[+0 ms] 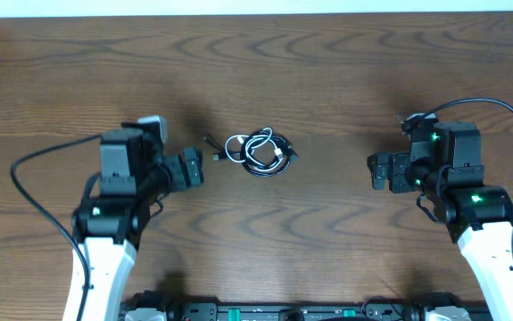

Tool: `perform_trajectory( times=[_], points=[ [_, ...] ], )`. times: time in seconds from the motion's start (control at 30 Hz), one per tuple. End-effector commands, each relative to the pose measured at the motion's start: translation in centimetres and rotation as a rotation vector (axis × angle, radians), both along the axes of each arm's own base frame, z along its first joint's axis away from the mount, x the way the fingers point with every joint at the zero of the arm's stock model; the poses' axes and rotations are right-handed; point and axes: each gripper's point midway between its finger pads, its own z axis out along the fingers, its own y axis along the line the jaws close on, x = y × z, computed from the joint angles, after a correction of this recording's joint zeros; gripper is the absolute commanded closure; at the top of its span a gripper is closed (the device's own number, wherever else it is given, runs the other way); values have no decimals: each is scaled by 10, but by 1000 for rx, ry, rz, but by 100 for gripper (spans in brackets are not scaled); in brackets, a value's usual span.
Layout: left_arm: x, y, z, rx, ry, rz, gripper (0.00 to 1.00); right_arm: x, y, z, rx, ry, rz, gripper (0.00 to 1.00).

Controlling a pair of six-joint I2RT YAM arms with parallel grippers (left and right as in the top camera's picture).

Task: Untangle cables
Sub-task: 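Reach the left gripper to the cable bundle and grasp it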

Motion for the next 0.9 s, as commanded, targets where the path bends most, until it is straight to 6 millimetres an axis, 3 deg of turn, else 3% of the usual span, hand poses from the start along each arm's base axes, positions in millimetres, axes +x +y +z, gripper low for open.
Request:
perform_trajectory(
  times=[0.0, 0.13, 0.27, 0.43, 0.67, 0.73, 0.77, 0.87],
  points=[
    [26, -1, 32, 5, -47, -9, 2, 3, 4, 8, 5, -22, 23, 1],
    [50, -5, 38, 7, -49, -17, 2, 3, 5, 8, 5, -22, 23, 1],
    [72, -20, 25, 21, -55, -67, 2, 3, 5, 8, 5, -22, 23, 1],
    [86, -56, -12, 24, 9, -155, 4, 3, 5, 8, 7, -21, 20, 1],
    [83, -94, -80, 48, 170, -253, 6, 3, 4, 8, 7, -21, 20, 1],
    [79, -106, -102, 59, 217, -286, 17, 3, 4, 8, 7, -21, 20, 1],
    [78, -111, -111, 63, 234, -296, 28, 3, 4, 8, 7, -21, 20, 1],
    [73, -118, -131, 74, 281, -318, 30, 3, 4, 8, 7, -20, 20, 1]
  ],
)
